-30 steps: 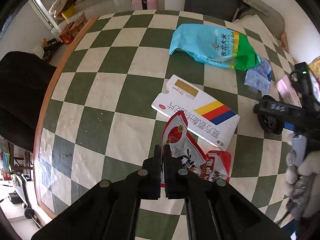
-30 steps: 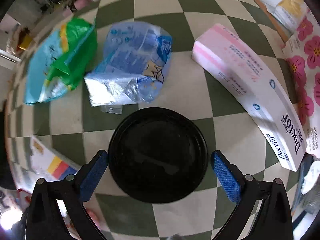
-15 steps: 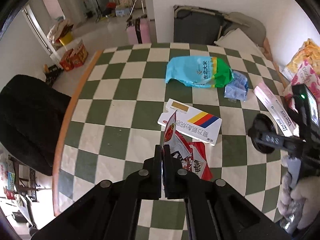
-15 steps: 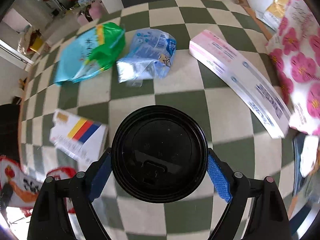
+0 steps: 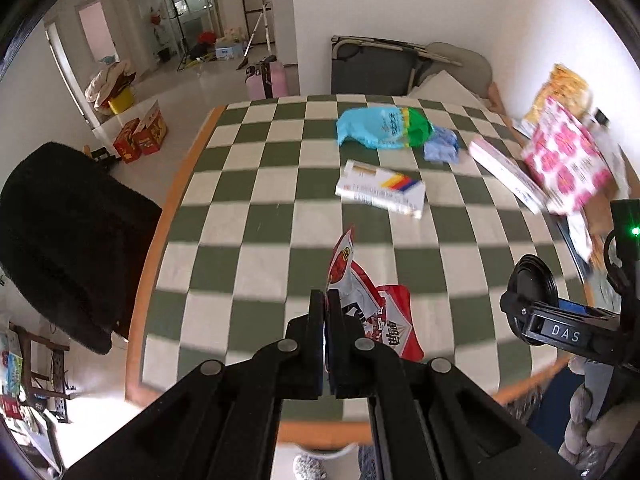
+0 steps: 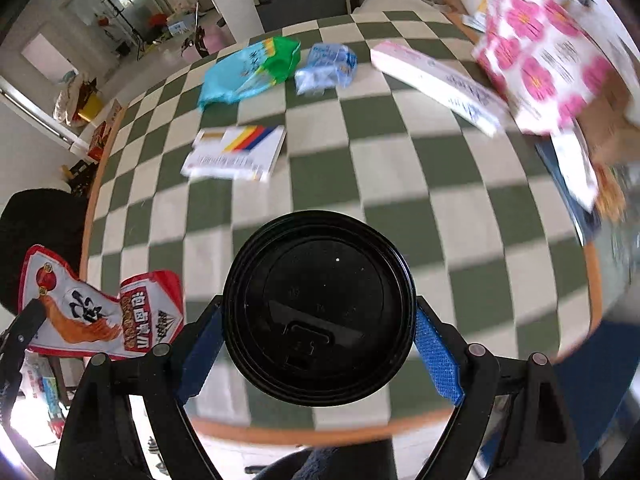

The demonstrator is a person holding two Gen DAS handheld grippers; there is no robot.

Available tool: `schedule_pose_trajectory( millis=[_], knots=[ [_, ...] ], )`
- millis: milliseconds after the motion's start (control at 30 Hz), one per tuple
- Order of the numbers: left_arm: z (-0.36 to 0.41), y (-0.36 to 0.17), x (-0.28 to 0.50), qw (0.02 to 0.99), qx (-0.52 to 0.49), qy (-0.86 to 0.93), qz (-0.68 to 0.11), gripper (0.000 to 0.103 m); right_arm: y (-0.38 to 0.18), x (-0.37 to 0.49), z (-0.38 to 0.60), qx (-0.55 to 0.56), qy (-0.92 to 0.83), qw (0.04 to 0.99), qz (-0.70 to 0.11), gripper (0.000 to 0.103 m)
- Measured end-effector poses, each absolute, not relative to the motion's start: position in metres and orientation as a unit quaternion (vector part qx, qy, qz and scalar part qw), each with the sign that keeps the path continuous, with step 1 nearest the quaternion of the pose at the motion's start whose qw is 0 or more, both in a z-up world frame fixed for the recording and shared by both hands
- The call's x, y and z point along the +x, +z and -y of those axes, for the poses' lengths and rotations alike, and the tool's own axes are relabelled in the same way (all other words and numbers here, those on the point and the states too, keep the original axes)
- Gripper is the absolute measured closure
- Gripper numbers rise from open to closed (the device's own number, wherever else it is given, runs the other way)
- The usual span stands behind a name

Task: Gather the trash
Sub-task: 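Carry wrapper and black lid over the trash bin and open both tools to drop them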

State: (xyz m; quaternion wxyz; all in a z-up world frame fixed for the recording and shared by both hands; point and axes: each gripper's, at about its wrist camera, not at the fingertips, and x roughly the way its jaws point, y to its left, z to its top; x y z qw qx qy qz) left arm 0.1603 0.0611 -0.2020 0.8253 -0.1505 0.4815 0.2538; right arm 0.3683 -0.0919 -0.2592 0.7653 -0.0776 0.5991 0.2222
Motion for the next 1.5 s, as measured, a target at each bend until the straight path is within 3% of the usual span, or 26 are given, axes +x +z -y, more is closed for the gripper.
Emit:
schedule_pose_trajectory(
  millis=[200,467,867,1100,1133,1167,1233,1300,1367,1500],
  knots=[
    [-0.039,-0.223,0.077,0.818,-0.16,0.233,-0.502,0.103,-0.265,0.26,0.127,-0.058,0.211,0.762,-0.61,0.013],
    [-0.016,-0.296,0.006,0.774,-0.187,0.224,-0.562,0.103,-0.325,0.144,0.163,-0.044,0.203,0.719,-0.663,0.013],
    [-0.024,-0.526,-0.003,0.677,-0.292,0.235,-0.634,0.103,-0.527,0.104,0.197,-0.027,0.178,0.647,-0.741,0.013],
    [-0.027,-0.64,0.012,0.647,-0.32,0.217,-0.657,0.094,-0.658,0.115,0.178,-0.03,0.198,0.614,-0.763,0.013],
    [-0.029,-0.654,0.012,0.643,-0.321,0.215,-0.662,0.079,-0.673,0.116,0.175,-0.027,0.2,0.611,-0.766,0.012],
    [-0.031,-0.665,0.012,0.64,-0.322,0.214,-0.664,0.044,-0.69,0.118,0.171,-0.028,0.199,0.606,-0.77,0.012],
    [-0.037,-0.685,0.009,0.636,-0.323,0.221,-0.665,0.011,-0.727,0.12,0.165,-0.034,0.199,0.594,-0.779,0.01],
    [-0.042,-0.695,0.004,0.631,-0.317,0.228,-0.67,0.011,-0.757,0.122,0.159,-0.033,0.202,0.581,-0.788,0.007],
    [-0.048,-0.699,-0.003,0.629,-0.309,0.237,-0.673,0.0,-0.781,0.122,0.157,-0.026,0.201,0.571,-0.796,0.0],
    [-0.052,-0.692,-0.014,0.64,-0.283,0.259,-0.666,0.0,-0.797,0.119,0.153,-0.03,0.206,0.566,-0.798,0.0]
  ],
)
